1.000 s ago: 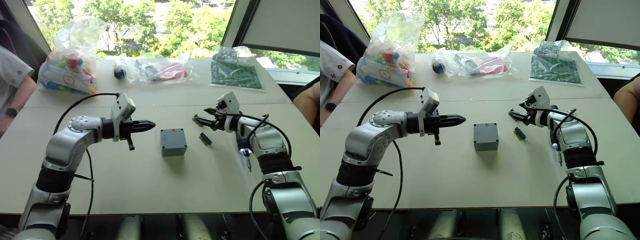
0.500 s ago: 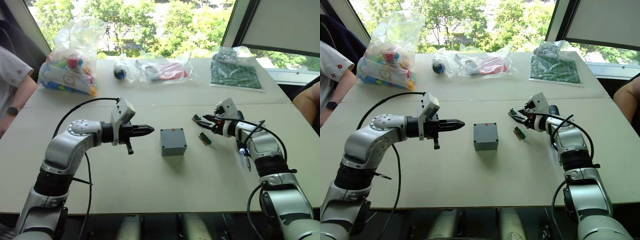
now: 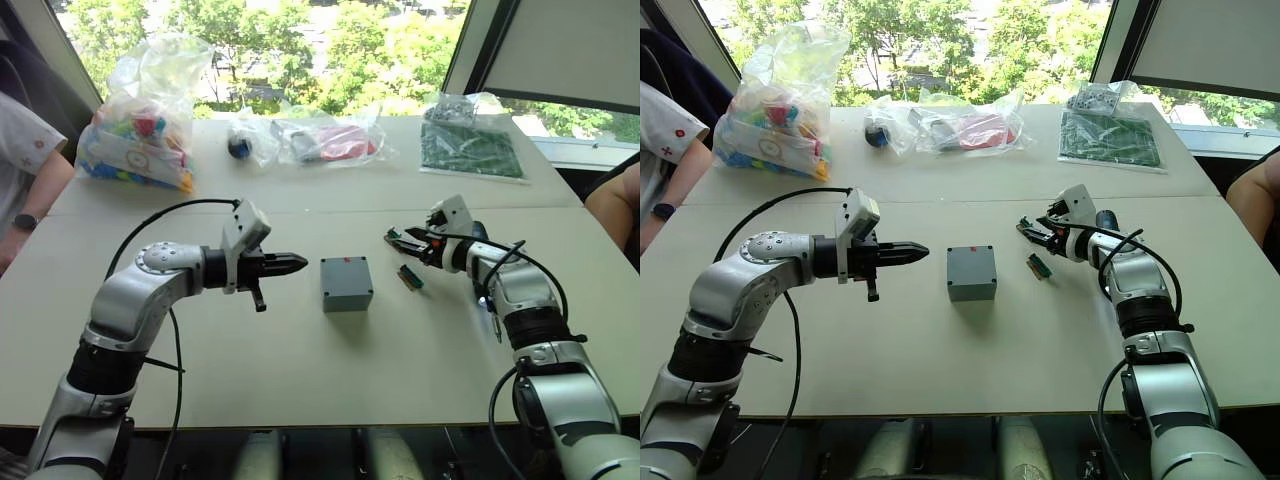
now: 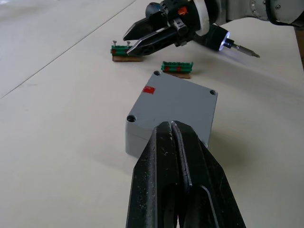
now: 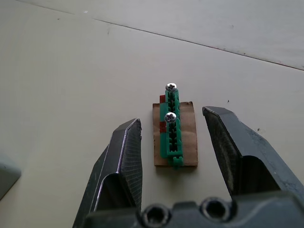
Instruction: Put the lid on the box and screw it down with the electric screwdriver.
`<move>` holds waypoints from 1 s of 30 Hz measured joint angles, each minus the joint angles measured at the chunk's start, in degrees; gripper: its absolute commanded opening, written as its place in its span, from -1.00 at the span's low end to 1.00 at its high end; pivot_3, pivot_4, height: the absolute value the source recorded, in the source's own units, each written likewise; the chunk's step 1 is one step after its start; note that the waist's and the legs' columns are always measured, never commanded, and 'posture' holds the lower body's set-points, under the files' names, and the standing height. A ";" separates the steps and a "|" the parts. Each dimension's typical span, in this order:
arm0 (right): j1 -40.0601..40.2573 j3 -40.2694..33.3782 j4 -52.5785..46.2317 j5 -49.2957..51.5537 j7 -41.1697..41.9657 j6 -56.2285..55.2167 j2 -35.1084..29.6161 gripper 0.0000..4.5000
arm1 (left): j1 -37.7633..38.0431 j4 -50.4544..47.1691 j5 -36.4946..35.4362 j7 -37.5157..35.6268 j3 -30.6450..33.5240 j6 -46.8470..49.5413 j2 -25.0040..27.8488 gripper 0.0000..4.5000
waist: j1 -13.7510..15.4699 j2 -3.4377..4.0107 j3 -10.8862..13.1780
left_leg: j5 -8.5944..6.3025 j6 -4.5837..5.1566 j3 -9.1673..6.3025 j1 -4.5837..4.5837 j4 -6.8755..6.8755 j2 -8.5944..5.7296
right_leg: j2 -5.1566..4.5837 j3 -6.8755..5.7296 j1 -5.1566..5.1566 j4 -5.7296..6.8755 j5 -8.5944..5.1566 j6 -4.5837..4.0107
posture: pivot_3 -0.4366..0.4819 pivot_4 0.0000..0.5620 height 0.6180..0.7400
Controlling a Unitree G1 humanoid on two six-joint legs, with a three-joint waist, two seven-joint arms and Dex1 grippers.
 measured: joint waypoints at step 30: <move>1.37 -0.01 -5.25 -0.58 -1.34 6.25 0.06 -0.24 | 0.84 -0.39 0.86 -0.02 -2.17 -1.96 0.09 -1.00 | 0.02 0.00 0.00 | 0.00 0.00 0.00 0.00 0.00 0.00 | 0.00 0.01 0.00 0.00 0.00 0.00 | -0.05 -0.47 1.00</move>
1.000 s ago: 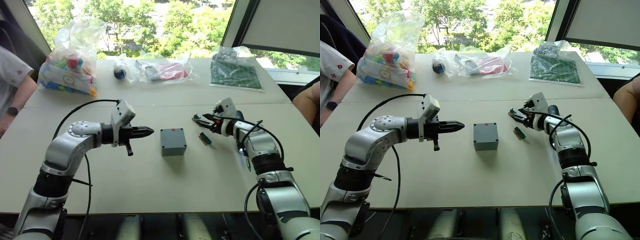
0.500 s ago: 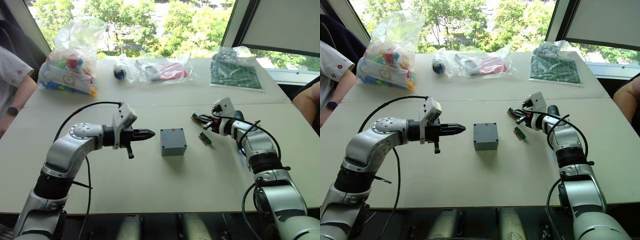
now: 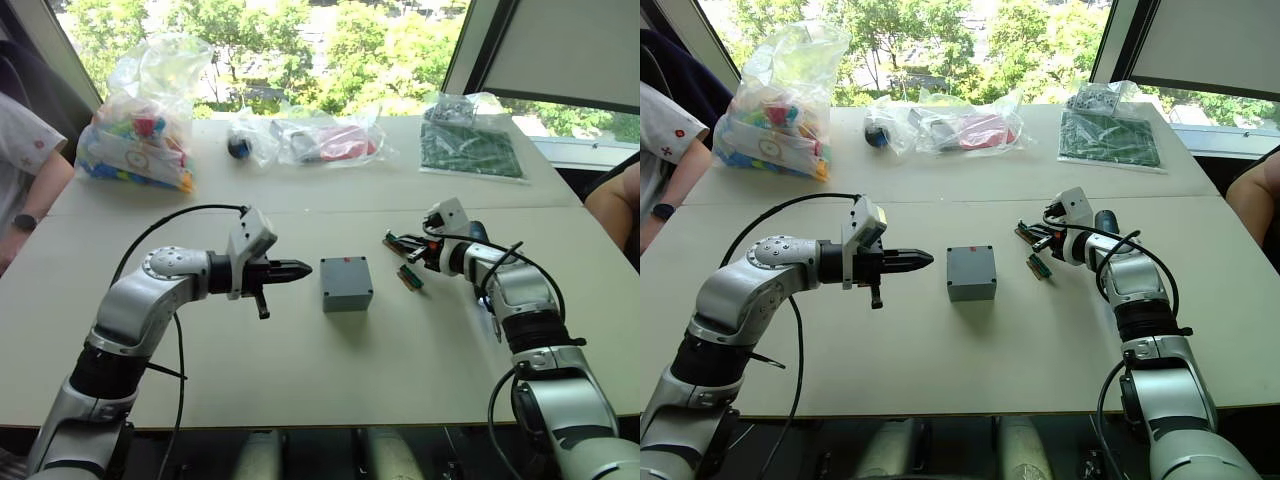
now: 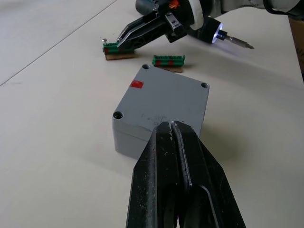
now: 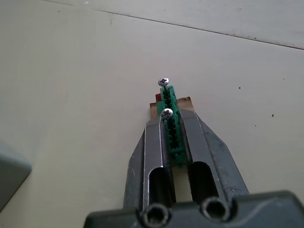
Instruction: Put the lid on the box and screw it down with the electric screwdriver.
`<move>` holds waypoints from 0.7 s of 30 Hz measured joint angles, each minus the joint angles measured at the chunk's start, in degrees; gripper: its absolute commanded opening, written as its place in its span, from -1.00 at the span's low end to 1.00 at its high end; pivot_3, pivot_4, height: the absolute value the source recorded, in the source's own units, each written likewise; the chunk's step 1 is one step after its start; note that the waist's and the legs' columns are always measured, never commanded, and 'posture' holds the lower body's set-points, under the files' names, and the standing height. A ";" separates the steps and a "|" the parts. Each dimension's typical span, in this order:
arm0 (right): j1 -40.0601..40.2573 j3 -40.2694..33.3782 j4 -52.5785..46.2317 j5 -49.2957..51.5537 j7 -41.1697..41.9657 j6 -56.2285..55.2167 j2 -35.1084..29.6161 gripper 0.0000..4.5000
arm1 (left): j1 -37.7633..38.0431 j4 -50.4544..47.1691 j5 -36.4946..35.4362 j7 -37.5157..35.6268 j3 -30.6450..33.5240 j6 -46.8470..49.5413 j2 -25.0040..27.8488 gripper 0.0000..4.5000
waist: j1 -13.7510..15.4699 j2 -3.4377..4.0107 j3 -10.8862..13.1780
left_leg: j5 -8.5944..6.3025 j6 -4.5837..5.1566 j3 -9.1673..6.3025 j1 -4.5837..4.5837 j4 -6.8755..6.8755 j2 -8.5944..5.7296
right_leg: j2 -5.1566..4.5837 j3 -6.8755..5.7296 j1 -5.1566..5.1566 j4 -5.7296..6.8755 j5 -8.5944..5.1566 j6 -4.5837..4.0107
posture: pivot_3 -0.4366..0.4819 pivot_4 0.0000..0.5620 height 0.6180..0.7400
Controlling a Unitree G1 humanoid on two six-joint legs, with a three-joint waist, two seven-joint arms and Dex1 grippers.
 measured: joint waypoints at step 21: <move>-0.02 -0.94 -1.84 0.70 -1.24 0.78 0.25 -0.24 | 0.00 0.68 0.49 -0.25 -1.56 -0.52 -0.02 -1.00 | -0.01 0.00 0.00 | 0.00 0.00 0.00 0.00 0.00 0.00 | 0.00 0.00 0.00 0.00 0.00 0.00 | -0.05 -0.47 1.00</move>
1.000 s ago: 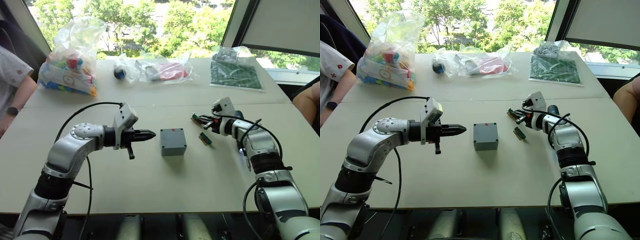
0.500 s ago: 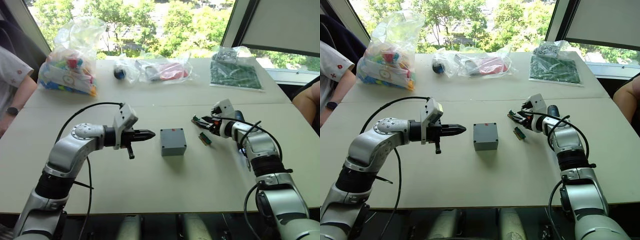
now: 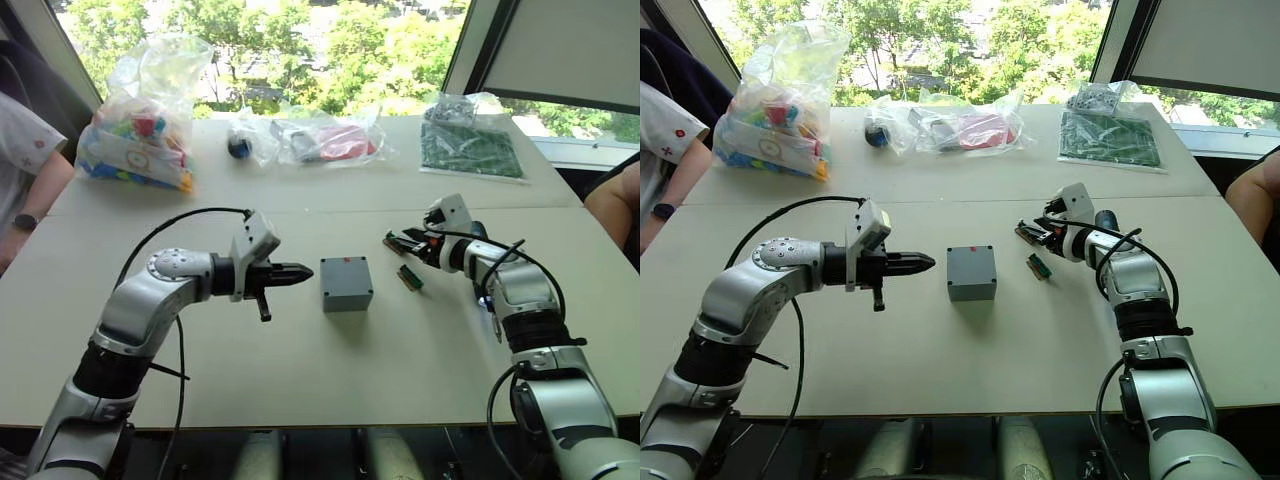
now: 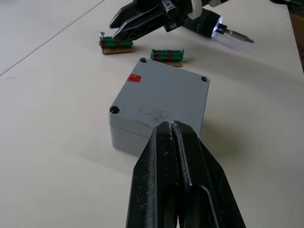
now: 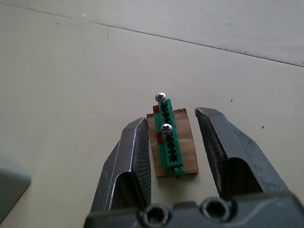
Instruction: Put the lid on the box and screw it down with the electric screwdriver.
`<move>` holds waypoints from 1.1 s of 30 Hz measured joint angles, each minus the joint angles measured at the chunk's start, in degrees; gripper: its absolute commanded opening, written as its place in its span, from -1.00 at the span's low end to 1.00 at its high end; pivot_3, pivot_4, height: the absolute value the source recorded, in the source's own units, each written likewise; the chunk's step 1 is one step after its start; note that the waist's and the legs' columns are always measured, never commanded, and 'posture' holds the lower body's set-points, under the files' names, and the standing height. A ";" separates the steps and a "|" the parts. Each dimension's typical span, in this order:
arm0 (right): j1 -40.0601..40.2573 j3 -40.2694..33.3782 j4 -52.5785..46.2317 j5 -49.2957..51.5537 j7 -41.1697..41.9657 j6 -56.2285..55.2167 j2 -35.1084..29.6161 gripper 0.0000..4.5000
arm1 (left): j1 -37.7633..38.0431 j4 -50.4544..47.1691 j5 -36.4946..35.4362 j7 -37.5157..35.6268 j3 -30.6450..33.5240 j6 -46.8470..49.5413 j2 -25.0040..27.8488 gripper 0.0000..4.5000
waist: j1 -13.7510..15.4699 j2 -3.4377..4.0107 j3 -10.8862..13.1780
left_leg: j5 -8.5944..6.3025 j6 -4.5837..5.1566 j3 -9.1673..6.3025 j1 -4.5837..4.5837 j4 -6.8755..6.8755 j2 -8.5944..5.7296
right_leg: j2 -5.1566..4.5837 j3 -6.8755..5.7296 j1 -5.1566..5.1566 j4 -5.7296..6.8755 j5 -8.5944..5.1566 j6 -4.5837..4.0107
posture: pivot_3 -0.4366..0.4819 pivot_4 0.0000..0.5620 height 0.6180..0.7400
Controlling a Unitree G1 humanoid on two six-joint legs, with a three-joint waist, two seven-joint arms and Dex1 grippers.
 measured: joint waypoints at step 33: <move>2.50 -1.84 -4.83 1.84 -0.78 3.16 -0.39 -0.99 | 0.77 -0.75 -1.41 0.37 0.47 0.26 0.18 -1.00 | 0.05 0.00 0.00 | 0.00 0.00 0.00 0.00 -0.02 0.00 | 0.01 0.00 0.00 -0.02 0.00 0.00 | -0.05 -0.47 1.00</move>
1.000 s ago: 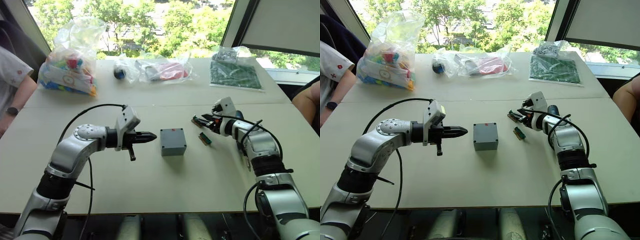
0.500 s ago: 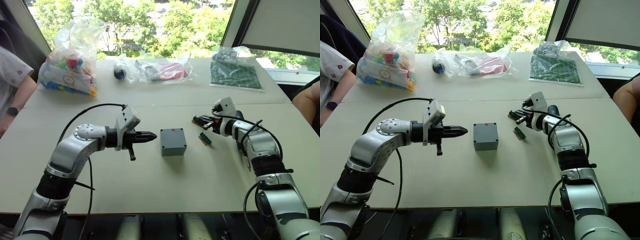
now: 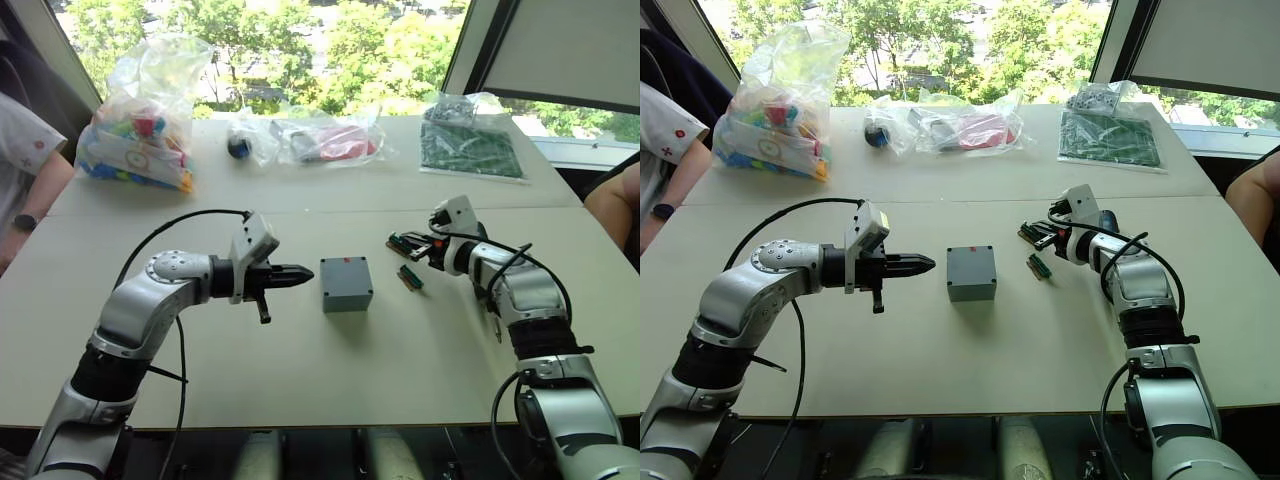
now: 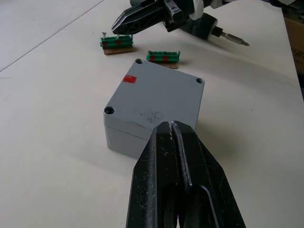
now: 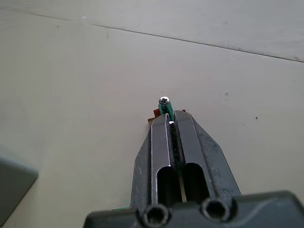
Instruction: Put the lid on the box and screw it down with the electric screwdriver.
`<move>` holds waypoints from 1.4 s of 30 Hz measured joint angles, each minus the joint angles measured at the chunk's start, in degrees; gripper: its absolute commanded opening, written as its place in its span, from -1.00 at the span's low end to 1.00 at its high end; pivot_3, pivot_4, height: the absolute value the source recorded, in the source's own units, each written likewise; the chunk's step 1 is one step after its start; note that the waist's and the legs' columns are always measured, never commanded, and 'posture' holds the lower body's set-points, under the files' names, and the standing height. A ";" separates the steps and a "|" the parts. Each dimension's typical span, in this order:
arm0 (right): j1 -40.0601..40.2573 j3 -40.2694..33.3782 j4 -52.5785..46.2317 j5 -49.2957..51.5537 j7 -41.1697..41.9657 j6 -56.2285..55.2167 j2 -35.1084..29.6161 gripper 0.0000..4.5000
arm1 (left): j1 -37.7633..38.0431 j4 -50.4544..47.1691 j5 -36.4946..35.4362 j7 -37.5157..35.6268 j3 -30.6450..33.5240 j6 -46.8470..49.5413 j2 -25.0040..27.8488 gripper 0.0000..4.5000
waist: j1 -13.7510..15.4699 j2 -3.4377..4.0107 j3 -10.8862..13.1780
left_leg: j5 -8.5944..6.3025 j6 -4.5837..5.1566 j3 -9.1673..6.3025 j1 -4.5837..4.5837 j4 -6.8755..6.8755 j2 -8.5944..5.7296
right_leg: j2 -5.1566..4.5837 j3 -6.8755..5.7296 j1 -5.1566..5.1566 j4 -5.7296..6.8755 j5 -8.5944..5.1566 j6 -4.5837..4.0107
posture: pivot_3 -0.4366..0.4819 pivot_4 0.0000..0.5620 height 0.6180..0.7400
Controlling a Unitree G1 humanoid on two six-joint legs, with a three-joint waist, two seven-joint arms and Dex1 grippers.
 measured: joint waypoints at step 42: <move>11.34 1.65 -26.73 13.04 3.54 7.73 1.19 -0.99 | 0.42 1.76 0.48 -1.55 -0.10 -2.16 1.98 -1.00 | 0.06 0.00 0.00 | 0.00 0.00 -0.01 0.00 0.00 0.02 | 0.02 0.01 0.00 -0.01 -0.01 -0.01 | -0.05 -0.47 1.00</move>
